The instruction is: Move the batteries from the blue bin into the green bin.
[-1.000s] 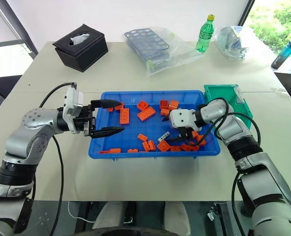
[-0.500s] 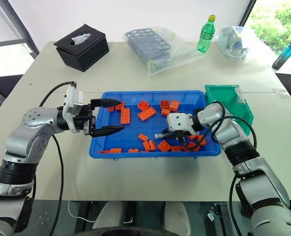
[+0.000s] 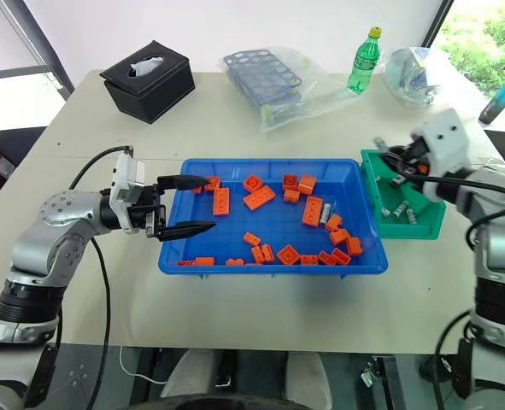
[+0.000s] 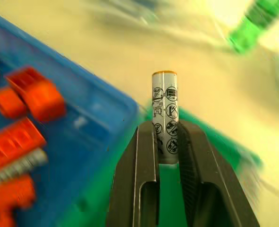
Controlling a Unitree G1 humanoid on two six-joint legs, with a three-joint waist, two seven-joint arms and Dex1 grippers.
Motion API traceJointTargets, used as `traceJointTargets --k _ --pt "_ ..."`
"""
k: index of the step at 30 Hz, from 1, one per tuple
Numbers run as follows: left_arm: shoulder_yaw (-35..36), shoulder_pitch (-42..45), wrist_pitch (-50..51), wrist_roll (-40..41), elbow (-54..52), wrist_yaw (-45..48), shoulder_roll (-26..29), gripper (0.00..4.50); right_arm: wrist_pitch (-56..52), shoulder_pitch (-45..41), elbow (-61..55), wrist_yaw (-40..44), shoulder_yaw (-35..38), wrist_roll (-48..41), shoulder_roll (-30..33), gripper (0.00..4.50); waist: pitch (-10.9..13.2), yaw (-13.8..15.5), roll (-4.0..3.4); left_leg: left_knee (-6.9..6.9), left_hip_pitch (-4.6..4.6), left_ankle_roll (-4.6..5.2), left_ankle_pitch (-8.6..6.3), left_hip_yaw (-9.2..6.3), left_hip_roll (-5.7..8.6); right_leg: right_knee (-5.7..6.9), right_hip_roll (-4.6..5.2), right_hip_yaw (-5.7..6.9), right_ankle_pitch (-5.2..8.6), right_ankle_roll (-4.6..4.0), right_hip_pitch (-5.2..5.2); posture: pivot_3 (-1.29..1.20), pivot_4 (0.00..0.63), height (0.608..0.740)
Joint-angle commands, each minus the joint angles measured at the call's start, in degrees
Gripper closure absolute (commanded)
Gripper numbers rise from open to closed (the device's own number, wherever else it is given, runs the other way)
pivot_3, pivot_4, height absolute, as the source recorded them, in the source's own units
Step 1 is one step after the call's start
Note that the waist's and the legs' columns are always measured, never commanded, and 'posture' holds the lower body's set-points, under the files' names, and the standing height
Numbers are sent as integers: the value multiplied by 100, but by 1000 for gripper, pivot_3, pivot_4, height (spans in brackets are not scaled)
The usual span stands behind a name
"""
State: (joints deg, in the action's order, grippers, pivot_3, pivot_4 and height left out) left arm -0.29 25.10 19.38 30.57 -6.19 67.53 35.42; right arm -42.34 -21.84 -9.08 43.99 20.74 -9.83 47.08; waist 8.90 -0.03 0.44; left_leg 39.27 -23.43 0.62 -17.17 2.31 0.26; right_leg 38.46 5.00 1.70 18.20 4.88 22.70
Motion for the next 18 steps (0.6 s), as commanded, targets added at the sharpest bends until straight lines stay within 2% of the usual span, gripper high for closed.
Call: traceJointTargets --k 1,2,3,6,7,9,15,18 --pt "-16 233 -131 5 39 136 -23 0 -3 130 -346 -261 102 12 149 4460 0 -29 0 -2 0 0 0 1 0 -1 0 0 0 0 0 0 150 716" --pt "-29 274 -142 -6 80 162 -32 0 29 176 -379 -319 36 45 161 3444 0 -45 0 -2 0 0 0 1 -1 -1 -3 0 0 0 0 0 150 716" --pt "-37 302 -150 -13 110 179 -39 0 48 203 -402 -362 -8 58 171 3212 0 -57 0 -2 1 0 0 1 -2 -1 -3 0 0 0 0 0 150 716" --pt "-57 362 -171 -29 152 186 -72 0 100 237 -456 -498 -165 156 234 1686 0 -70 0 -3 1 0 0 0 -2 -1 -6 0 0 0 0 0 150 716" --pt "-57 368 -180 -31 155 182 -80 0 100 229 -476 -522 -202 158 255 1382 0 -64 0 -3 1 1 0 0 -3 -1 -6 0 0 0 0 0 150 716" --pt "-42 353 -191 -19 142 177 -75 0 87 152 -576 -505 -274 62 253 1382 0 -61 0 -3 1 0 0 0 -3 -1 -6 0 0 0 0 0 150 716" --pt "2 264 -223 -15 102 144 -50 0 -832 -188 -1417 -409 -784 -770 -289 1382 0 -75 0 -3 1 0 0 -1 -10 -5 -13 0 0 0 -1 0 150 716" --pt "-1 253 -217 -15 85 120 -49 0 -616 -40 -1554 -122 -1281 -803 -230 1382 0 -48 0 -4 0 0 0 -4 -10 -5 -14 0 0 0 -1 0 150 716"
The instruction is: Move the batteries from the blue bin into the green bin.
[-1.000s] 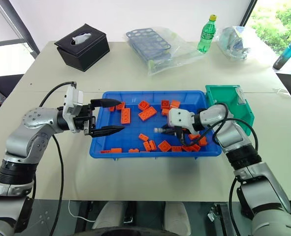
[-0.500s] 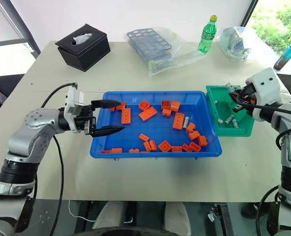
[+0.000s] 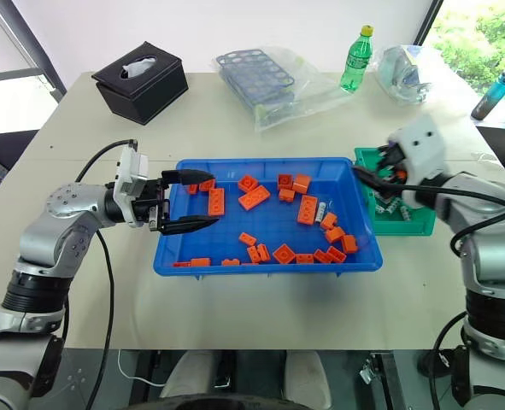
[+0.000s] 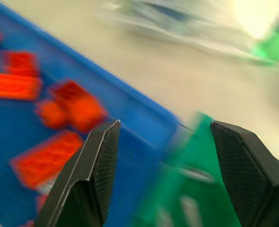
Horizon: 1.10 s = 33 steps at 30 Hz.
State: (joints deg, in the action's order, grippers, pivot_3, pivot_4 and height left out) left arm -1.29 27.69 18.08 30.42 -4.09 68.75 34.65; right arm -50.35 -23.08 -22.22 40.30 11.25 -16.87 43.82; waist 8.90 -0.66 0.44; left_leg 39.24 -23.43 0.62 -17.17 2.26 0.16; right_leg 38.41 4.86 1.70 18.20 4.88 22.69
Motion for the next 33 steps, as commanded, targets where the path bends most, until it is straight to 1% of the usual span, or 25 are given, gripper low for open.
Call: traceJointTargets --k 1,3,5,7,10,14,18,23,33 --pt "98 -5 -86 0 -126 -8 29 0 383 123 -180 367 -484 -44 175 1382 0 27 0 0 -1 0 0 0 2 -1 2 0 0 0 -1 0 150 716" --pt "96 4 -79 2 -122 -13 36 0 837 138 122 724 -779 87 385 1382 0 41 0 1 -1 1 -1 -4 10 -6 6 0 0 0 -6 0 150 716" --pt "87 36 -80 -6 -99 -7 39 0 1311 37 563 1087 -1005 194 581 828 0 34 0 3 -1 3 -1 -4 12 -17 8 0 0 1 -12 0 150 716" --pt "86 94 -92 -18 -47 9 45 0 1904 -264 1223 1314 -1366 562 775 25 0 6 0 4 0 3 -2 -4 12 -18 7 1 0 1 -14 0 150 716" --pt "90 161 -121 -36 16 9 39 0 2603 -668 2017 1867 -1837 902 971 25 0 -7 0 4 3 2 -1 -3 10 -17 3 1 0 1 -13 0 150 716" --pt "73 190 -221 -123 18 -71 -13 0 2663 -1321 2958 2450 -2147 935 828 25 1 -24 0 2 2 2 -1 -3 1 -17 -6 1 0 1 -9 0 150 716" --pt "130 205 -204 -128 -57 -280 -108 0 2779 -1674 3438 3039 -2502 1121 868 25 1 -2 0 3 2 1 0 -3 0 -17 -5 1 -1 1 -10 0 150 716" --pt "155 68 -204 -125 -197 -355 -69 0 2797 -1920 3717 3593 -2830 1306 855 25 1 3 0 4 1 1 0 -4 1 -17 -2 2 -1 1 -12 0 150 716" --pt "192 -85 -136 -90 -426 -468 -12 0 2887 -2123 4008 3686 -3071 1753 409 25 1 1 0 6 4 -2 2 -5 1 -16 -1 4 -1 1 -14 0 150 716"
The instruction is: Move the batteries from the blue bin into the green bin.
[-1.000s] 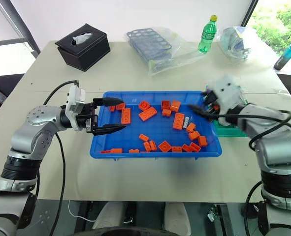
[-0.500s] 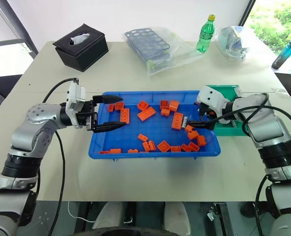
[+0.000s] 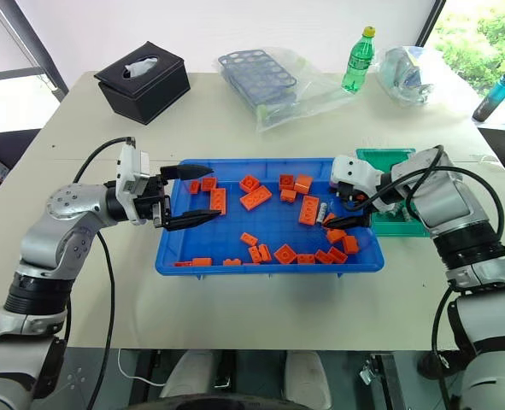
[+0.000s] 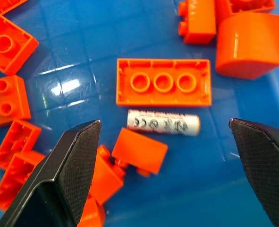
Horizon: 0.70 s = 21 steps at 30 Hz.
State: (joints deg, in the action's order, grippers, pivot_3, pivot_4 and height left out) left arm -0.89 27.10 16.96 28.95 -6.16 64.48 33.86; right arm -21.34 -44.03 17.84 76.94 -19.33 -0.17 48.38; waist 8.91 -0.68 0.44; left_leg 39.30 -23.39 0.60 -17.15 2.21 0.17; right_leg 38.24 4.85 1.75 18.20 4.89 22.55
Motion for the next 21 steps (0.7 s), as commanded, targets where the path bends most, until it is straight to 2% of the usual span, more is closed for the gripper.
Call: traceJointTargets --k 1,9,21 --pt "150 -36 -14 57 -242 -52 68 0 -48 -24 -1 -6 -26 112 -92 25 0 5 0 0 -1 0 0 0 1 0 1 0 0 0 1 0 150 716" --pt "129 -4 28 76 -278 -86 90 0 -230 22 58 -252 -86 381 -231 25 0 13 0 0 -2 0 0 -2 4 1 5 5 0 0 0 0 150 716" --pt "71 84 17 55 -203 -63 57 0 -366 -18 138 -430 -8 486 -122 25 0 16 0 2 -2 0 0 -7 8 1 8 10 0 1 -4 0 150 716"
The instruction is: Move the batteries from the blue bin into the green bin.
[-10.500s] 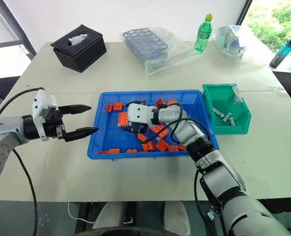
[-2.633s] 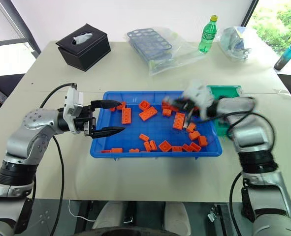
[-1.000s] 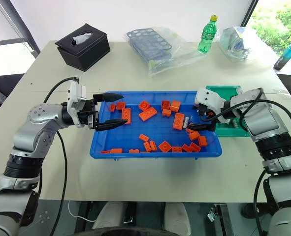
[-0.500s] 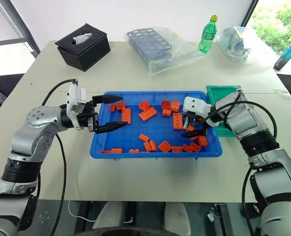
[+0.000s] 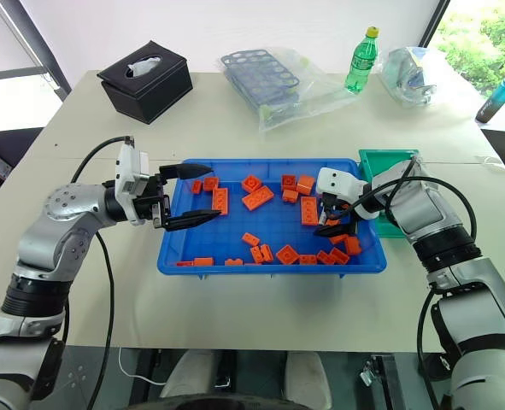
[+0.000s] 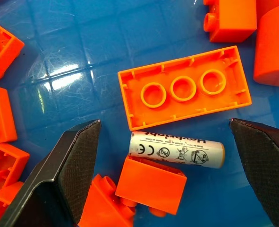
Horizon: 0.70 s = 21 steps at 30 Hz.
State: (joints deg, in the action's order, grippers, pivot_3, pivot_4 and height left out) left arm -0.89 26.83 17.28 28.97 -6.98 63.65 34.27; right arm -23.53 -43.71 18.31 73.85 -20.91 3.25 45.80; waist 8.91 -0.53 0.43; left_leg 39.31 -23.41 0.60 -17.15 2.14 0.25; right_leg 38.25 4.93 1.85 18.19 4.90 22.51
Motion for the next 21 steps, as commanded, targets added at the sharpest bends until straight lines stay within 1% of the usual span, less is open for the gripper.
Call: traceJointTargets --k 1,6,14,17,20,21 --pt "67 116 -16 52 -117 18 10 0 -188 -49 92 -153 155 159 150 25 0 4 0 0 0 0 0 0 0 0 0 0 0 0 0 0 150 716" --pt "64 109 -47 36 -79 48 16 0 -418 98 -159 -135 171 138 305 25 0 23 0 2 0 0 0 -5 4 0 4 3 0 0 -5 0 150 716" --pt "75 98 -67 17 -41 89 32 0 -930 319 -535 -250 246 93 438 25 0 132 0 5 0 1 -1 -7 8 -1 7 3 0 0 -7 0 150 716" --pt "77 104 -75 12 -18 100 31 0 -1018 408 -746 -222 298 20 461 778 0 129 0 5 -1 3 -2 -9 11 -2 9 3 0 0 -9 0 150 716" --pt "76 132 -107 -8 59 116 14 0 -1044 490 -934 -230 315 -23 441 2124 0 121 0 5 0 3 -2 -9 11 -2 8 3 0 1 -8 0 150 716" --pt "74 140 -116 -14 77 121 9 0 -1026 507 -965 -234 317 -26 439 2124 0 117 0 5 0 3 -2 -9 11 -1 8 3 0 1 -8 0 150 716"
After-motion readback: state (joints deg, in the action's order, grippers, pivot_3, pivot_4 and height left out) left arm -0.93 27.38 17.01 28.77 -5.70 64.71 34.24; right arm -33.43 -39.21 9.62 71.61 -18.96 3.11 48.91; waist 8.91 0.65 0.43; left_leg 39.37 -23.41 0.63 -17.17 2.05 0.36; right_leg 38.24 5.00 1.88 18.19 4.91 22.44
